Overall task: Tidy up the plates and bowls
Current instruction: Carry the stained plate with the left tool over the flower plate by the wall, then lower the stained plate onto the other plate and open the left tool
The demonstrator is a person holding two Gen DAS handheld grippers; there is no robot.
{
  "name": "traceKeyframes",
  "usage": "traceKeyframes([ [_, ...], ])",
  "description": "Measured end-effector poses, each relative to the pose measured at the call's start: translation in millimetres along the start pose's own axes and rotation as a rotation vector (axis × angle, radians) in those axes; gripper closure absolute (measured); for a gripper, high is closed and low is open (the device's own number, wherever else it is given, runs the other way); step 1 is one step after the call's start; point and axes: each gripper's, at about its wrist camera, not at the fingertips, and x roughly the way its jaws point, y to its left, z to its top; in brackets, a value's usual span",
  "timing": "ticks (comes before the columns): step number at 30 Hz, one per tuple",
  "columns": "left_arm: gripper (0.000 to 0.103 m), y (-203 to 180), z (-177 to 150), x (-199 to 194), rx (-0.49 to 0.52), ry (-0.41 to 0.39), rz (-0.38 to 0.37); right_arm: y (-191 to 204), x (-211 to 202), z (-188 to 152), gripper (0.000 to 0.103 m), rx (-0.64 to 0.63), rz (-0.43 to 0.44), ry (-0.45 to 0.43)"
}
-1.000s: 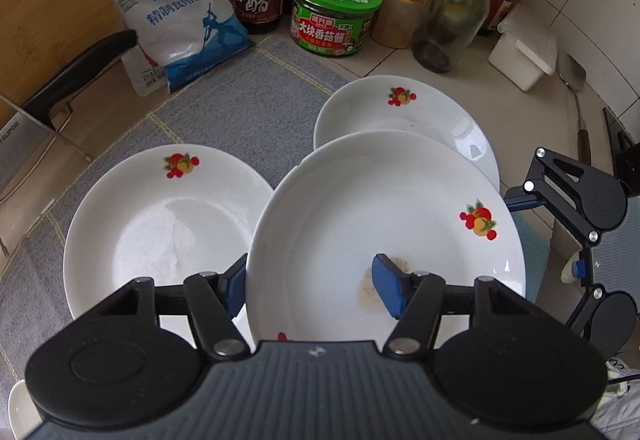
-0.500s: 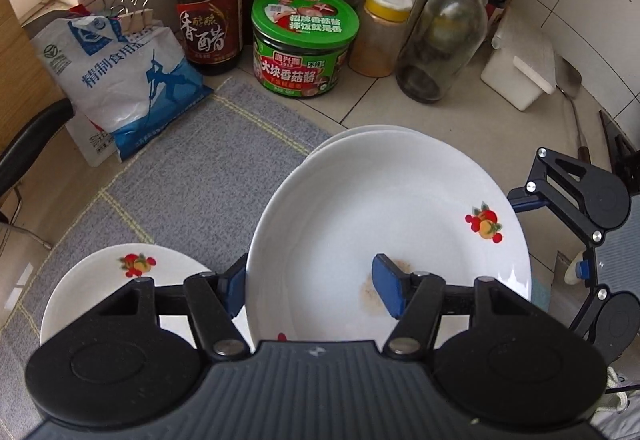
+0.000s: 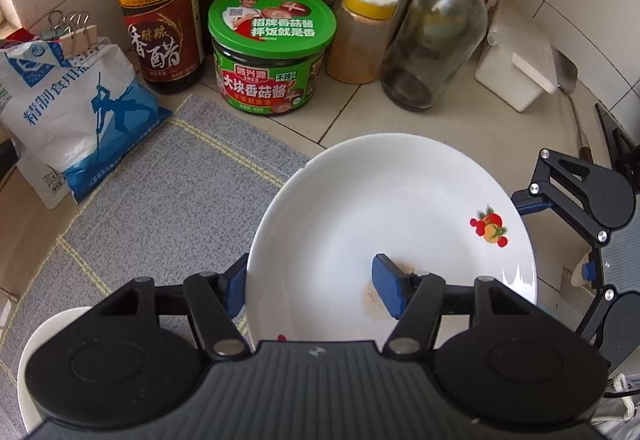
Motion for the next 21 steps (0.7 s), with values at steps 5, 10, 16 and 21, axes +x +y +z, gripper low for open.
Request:
traceKeyframes([
  [5,0.041,-4,1,4,0.024,-0.006,0.018,-5,1,-1,0.0,0.017,0.005,0.009],
  [10,0.04,-7,1,7,0.045,-0.009,0.042,-5,0,-2,0.0,0.019,0.011,0.006],
  [16,0.04,-4,0,10,0.04,-0.007,0.06,-2,4,-2,0.0,0.014,0.013,0.017],
  [21,0.04,-1,0,13,0.024,0.001,0.062,-6,6,-4,0.0,0.032,0.032,0.012],
])
